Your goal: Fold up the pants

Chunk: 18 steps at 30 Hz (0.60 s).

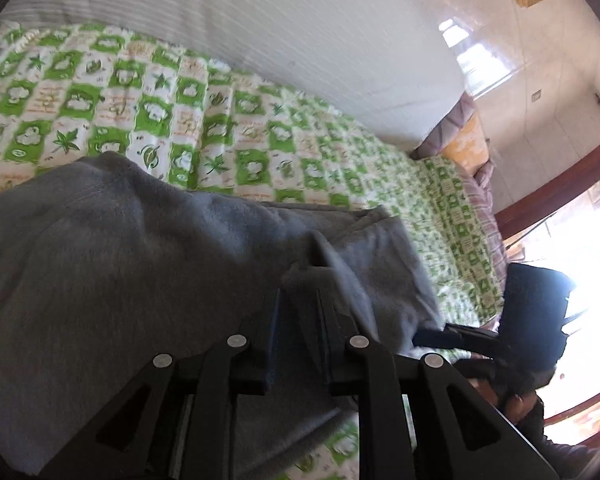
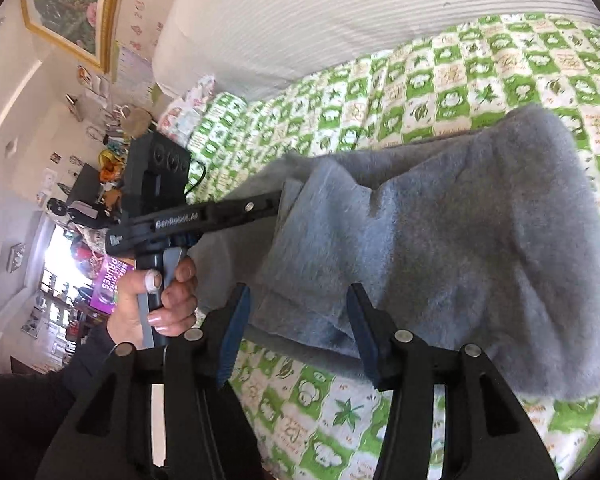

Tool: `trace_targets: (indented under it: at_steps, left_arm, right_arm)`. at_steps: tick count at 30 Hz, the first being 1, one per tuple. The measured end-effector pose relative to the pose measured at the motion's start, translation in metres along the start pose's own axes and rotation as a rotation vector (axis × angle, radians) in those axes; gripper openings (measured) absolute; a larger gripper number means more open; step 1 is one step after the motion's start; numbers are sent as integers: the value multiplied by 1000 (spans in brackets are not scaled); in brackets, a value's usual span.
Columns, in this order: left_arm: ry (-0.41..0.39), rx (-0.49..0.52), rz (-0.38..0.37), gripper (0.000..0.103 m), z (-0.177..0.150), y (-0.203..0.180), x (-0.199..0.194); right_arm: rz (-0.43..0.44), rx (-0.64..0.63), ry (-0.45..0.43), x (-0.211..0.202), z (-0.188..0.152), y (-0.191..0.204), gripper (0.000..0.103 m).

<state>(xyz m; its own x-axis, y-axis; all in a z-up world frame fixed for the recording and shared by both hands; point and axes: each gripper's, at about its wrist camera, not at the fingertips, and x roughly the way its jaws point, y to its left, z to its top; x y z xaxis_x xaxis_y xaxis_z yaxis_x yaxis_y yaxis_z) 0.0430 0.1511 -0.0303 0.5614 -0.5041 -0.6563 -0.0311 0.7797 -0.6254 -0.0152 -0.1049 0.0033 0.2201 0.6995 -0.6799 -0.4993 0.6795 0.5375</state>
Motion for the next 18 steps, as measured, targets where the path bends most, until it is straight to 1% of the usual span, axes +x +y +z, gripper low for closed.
trace_targets:
  at_steps: [1, 3, 5, 7, 9, 10, 11, 14, 16, 17, 18]
  left_arm:
    - [-15, 1, -1, 24, -3, -5, -7]
    - [-37, -3, -1, 33, -5, -12, -14]
    - [-51, -1, -16, 35, -10, -22, -20]
    - [-43, 7, 22, 37, -16, -31, -18]
    - [-25, 14, 61, 43, -23, -38, -10]
    - [-3, 13, 107, 44, -28, -39, -1]
    - [17, 5, 138, 44, -33, -40, 8]
    - [73, -25, 203, 44, -47, -35, 29]
    - [95, -34, 240, 44, -53, -33, 41]
    - [99, -41, 252, 42, -56, -31, 46]
    - [98, -47, 251, 41, -57, -30, 49]
  right_arm:
    - [-10, 2, -13, -5, 0, -2, 52]
    - [-25, 12, -29, -13, 1, -6, 52]
    - [-44, 31, -46, -23, 2, -12, 53]
    - [-61, 47, -61, -31, 4, -19, 53]
    - [-89, 52, -72, -37, 6, -23, 53]
    - [-109, 53, -79, -40, 8, -25, 53]
    - [-125, 55, -85, -43, 9, -28, 53]
    - [-197, 75, -112, -52, 13, -40, 54]
    - [-247, 89, -136, -58, 14, -48, 55]
    - [-272, 96, -149, -61, 14, -52, 55]
    - [-293, 102, -158, -63, 15, -56, 55]
